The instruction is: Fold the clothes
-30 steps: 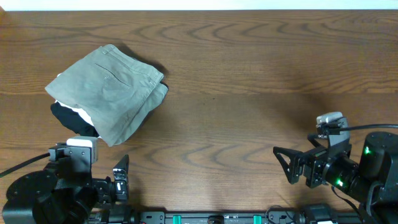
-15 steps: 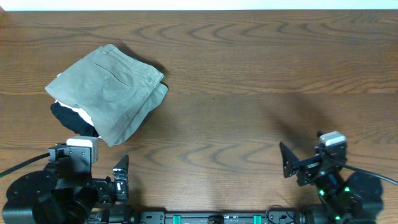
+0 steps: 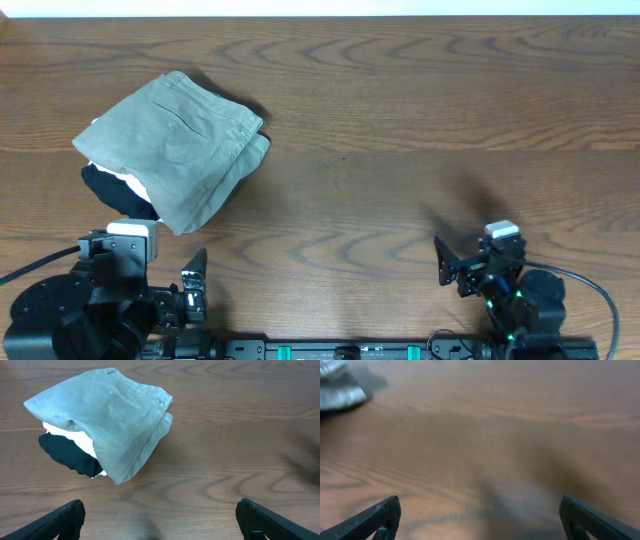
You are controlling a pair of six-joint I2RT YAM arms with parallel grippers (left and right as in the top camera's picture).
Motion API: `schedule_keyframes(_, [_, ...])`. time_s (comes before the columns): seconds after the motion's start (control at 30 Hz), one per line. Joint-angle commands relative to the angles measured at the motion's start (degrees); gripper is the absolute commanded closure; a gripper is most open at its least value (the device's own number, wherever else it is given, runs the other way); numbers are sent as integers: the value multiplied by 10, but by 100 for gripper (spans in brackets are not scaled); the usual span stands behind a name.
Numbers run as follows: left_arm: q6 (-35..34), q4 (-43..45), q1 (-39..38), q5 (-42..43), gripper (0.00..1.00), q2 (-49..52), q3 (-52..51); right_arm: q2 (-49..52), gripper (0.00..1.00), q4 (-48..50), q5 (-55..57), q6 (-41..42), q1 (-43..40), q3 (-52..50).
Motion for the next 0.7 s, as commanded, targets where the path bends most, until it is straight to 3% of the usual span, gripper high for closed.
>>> schedule_keyframes(0.0, [-5, 0, -2, -3, 2, -1, 3, -2, 1, 8, 1, -6, -6, -2])
schedule_keyframes(0.67, [-3, -11, -2, -16, 2, -1, 3, -2, 1, 8, 1, -7, -6, -2])
